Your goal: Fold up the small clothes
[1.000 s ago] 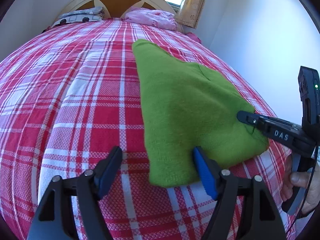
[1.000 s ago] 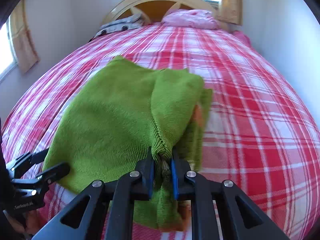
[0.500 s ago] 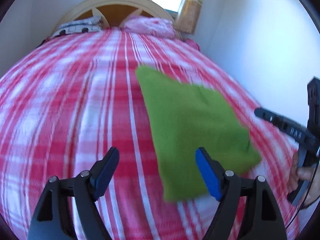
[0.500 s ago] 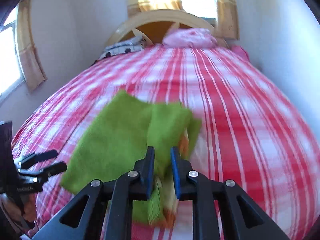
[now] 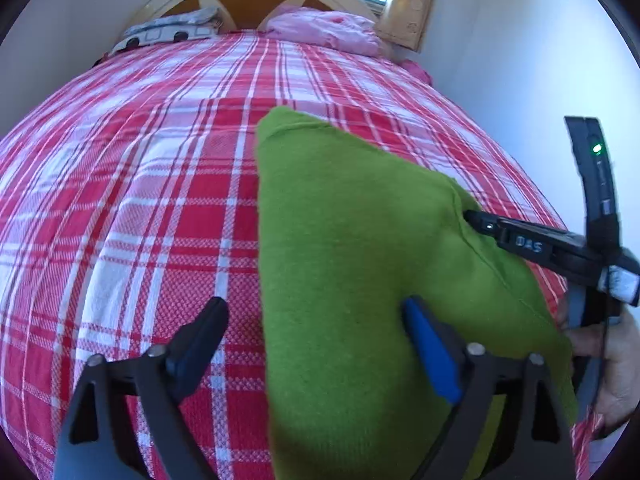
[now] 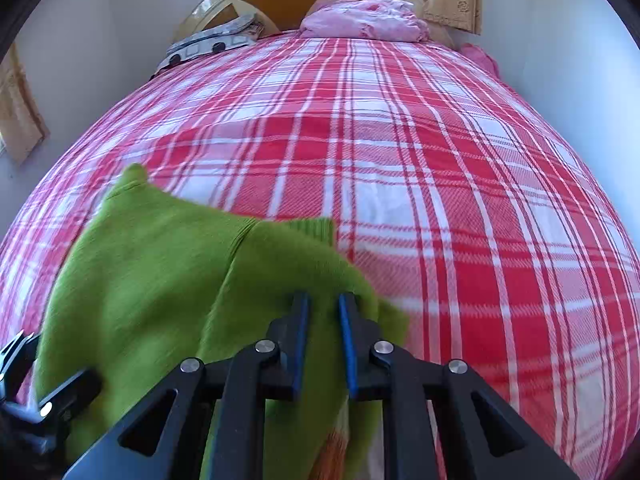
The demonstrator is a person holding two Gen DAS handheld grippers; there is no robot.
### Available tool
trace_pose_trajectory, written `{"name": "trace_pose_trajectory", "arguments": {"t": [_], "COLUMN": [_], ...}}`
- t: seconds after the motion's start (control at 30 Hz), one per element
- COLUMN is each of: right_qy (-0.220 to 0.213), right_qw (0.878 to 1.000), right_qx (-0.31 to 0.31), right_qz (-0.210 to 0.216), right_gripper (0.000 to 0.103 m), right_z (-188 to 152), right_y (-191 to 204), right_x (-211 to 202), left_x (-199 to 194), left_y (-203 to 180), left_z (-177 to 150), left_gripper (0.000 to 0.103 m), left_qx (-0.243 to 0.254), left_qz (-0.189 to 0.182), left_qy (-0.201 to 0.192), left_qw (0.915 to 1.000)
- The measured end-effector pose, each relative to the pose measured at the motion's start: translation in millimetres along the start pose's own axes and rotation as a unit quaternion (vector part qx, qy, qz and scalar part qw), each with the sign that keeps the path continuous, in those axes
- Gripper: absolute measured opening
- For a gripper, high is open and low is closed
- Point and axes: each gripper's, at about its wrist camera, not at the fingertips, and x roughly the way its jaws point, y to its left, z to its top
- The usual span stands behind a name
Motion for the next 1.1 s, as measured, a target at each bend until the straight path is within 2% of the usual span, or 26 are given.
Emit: {"name": "trace_pose_trajectory", "arguments": {"t": [0.17, 0.3, 0.43, 0.5, 0.6, 0.8, 0.87, 1.1], "right_qy": [-0.02, -0.026, -0.04, -0.06, -0.088, -0.107, -0.114, -0.127], "right_qw": [1.0, 0.999, 0.999, 0.998, 0.993, 0.984, 0.982, 0.976], "right_qx": [0.008, 0.022, 0.013, 0.034, 0.078, 0.138, 0.145, 0.175], "right_qz": [0.019, 0.024, 0.018, 0.016, 0.011, 0.026, 0.029, 0.002], "right_gripper": [0.015, 0.016, 0.019, 0.024, 0.045, 0.045, 0.045, 0.046], "right_z": [2, 3, -3, -12, -32, -76, -91, -126], "right_y": [-9, -11, -9, -16, -30, -39, -32, 2], "right_x": [9, 6, -13, -33, -64, -115, -130, -165], "left_x": [1, -2, -5, -4, -4, -21, -32, -68], "left_y": [-9, -24, -19, -16, -17, -25, -24, -24], "left_z": [-1, -3, -2, 0, 0, -5, -10, -39], "left_gripper": [0.096, 0.096, 0.096, 0.096, 0.096, 0.096, 0.095, 0.095], "left_qx": [0.02, 0.053, 0.052, 0.048, 0.046, 0.064, 0.061, 0.071], "left_qz": [0.013, 0.048, 0.046, 0.04, 0.041, 0.07, 0.064, 0.072], "left_qy": [-0.006, -0.027, -0.022, -0.015, -0.009, -0.019, -0.016, -0.026], "left_qw": [0.9997, 0.9971, 0.9973, 0.9979, 0.9981, 0.9953, 0.996, 0.9945]}}
